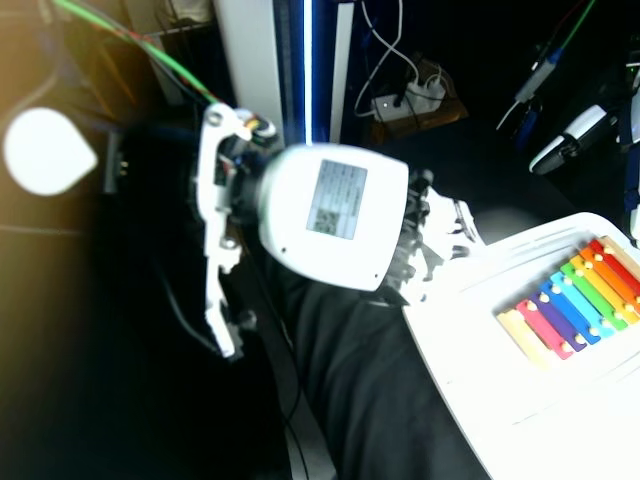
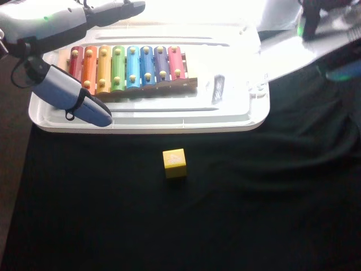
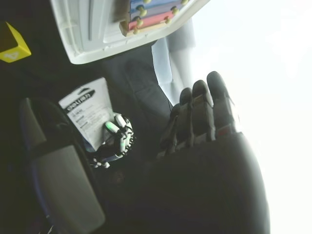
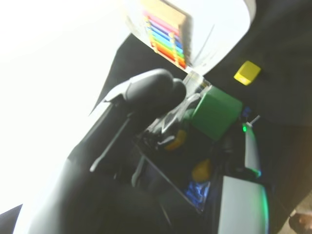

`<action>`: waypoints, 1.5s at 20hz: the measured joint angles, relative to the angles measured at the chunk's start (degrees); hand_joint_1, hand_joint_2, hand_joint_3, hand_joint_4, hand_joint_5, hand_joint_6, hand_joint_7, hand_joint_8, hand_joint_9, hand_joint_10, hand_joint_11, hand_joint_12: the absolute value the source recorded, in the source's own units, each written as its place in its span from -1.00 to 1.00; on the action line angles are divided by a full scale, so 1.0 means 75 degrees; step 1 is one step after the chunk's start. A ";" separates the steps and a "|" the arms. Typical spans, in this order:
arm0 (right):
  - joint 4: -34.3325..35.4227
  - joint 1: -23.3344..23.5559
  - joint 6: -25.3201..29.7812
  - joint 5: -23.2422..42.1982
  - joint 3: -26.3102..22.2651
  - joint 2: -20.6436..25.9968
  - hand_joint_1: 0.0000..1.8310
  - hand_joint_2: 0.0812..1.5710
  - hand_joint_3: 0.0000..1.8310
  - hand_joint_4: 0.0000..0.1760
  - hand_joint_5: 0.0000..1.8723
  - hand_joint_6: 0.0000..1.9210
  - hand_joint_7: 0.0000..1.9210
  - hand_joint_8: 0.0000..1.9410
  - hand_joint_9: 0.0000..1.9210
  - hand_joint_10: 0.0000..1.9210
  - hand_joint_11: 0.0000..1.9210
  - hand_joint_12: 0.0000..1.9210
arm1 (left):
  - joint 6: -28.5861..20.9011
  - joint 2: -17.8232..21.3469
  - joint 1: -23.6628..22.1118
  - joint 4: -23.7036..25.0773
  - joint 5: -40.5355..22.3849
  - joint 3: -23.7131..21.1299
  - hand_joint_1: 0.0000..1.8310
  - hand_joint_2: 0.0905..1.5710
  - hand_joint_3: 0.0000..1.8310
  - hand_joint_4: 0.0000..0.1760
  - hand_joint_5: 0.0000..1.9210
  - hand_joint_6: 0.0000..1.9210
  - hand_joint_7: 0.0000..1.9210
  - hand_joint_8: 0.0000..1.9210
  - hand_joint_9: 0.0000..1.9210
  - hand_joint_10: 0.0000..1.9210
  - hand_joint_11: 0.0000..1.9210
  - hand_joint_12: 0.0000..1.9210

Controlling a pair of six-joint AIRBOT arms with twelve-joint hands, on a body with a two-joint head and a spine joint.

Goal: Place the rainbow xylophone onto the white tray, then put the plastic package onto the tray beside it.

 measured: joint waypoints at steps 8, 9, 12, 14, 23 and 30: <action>0.0038 0.0414 -0.0052 0.0047 0.0495 -0.0714 0.39 0.35 -1.00 -1.00 0.08 -0.07 0.11 -0.01 0.44 0.38 0.33 0.83 | 0.0000 0.0000 0.0000 0.0023 0.0000 0.0000 -0.01 -0.15 -1.00 -1.00 -0.99 -1.00 -0.84 -1.00 -0.81 -1.00 -1.00 -0.17; 0.0020 0.0411 -0.0061 0.0026 0.0595 -0.0833 0.39 0.35 -1.00 -1.00 0.07 -0.05 0.10 0.00 0.47 0.37 0.39 0.84 | 0.0000 0.0000 0.0000 0.0023 0.0003 0.0000 -0.01 -0.14 -1.00 -1.00 -1.00 -1.00 -0.85 -1.00 -0.83 -1.00 -1.00 -0.23; 0.0093 0.0411 -0.0061 -0.0052 0.0901 -0.1274 0.30 0.34 -1.00 -1.00 0.12 -0.11 0.34 0.22 0.48 0.53 0.46 0.92 | 0.0000 0.0000 0.0000 0.0044 -0.0012 -0.0003 0.03 -0.18 -1.00 -1.00 -1.00 -1.00 -0.88 -1.00 -0.86 -1.00 -1.00 -0.31; 0.0289 0.0411 -0.0061 -0.0070 0.1099 -0.1542 0.29 0.37 -1.00 -1.00 0.08 -0.05 0.29 0.93 0.47 0.96 0.46 1.00 | 0.0000 0.0000 0.0000 0.0047 -0.0012 0.0000 0.03 -0.19 -1.00 -1.00 -1.00 -1.00 -0.89 -1.00 -0.84 -1.00 -1.00 -0.28; 0.0982 0.0356 -0.0073 -0.0204 0.1955 -0.2559 0.53 0.31 -1.00 -1.00 -0.01 -0.21 0.16 -0.21 0.24 0.04 0.01 0.41 | 0.0003 0.0099 -0.0017 0.0044 -0.0146 -0.0003 -0.03 -0.23 -1.00 -1.00 -1.00 -1.00 -0.91 -1.00 -0.83 -1.00 -1.00 -0.36; 0.1370 -0.0017 0.0055 -0.0790 0.2751 -0.3392 0.54 0.29 -1.00 -1.00 -0.03 -0.07 0.19 -0.32 0.30 -0.14 0.00 0.14 | 0.0000 0.0189 -0.0105 0.0050 -0.0166 -0.0003 0.01 -0.20 -1.00 -1.00 -1.00 -1.00 -0.87 -1.00 -0.76 -0.99 -1.00 -0.33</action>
